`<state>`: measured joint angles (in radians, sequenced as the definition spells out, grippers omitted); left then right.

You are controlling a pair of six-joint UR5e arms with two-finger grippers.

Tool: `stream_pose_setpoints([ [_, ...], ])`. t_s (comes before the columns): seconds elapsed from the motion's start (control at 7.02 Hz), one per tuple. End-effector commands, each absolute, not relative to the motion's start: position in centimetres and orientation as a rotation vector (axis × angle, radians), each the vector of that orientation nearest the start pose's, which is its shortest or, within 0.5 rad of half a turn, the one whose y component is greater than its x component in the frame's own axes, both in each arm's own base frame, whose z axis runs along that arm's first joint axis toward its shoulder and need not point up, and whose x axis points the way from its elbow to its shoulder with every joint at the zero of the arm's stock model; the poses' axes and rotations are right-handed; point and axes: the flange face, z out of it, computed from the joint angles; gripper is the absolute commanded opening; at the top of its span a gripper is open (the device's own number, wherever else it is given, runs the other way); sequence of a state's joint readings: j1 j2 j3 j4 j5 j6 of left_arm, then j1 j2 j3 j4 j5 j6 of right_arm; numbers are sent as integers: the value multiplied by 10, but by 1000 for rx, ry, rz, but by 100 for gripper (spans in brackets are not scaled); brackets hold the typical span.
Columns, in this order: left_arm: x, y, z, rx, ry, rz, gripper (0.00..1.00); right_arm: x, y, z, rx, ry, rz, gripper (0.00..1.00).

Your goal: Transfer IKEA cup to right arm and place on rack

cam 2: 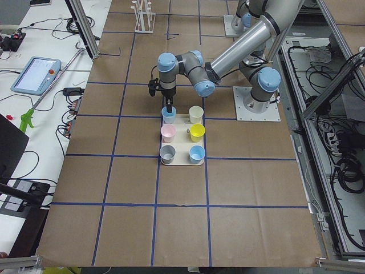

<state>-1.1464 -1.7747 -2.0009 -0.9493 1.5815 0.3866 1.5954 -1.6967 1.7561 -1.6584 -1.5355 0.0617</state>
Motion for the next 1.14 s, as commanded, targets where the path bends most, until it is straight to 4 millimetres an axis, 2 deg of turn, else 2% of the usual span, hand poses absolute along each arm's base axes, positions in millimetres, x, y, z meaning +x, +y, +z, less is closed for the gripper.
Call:
stream_pose_setpoints([
  [0.0, 86, -510, 245, -58, 3139, 28, 64, 148, -437, 464, 59, 3103, -43, 100],
  [0.14, 87, -510, 243, -58, 3140, 38, 51, 148, -437, 463, 59, 3102, -47, 100],
  [0.43, 89, -513, 239, -65, 3142, 47, 16, 148, -442, 457, 57, 3105, -26, 100],
  [0.57, 90, -515, 243, -65, 3139, 38, 0, 148, -445, 452, 55, 3104, -7, 100],
  [1.0, 92, -516, 260, -69, 3107, -3, 0, 149, -449, 452, 52, 3104, -9, 100],
])
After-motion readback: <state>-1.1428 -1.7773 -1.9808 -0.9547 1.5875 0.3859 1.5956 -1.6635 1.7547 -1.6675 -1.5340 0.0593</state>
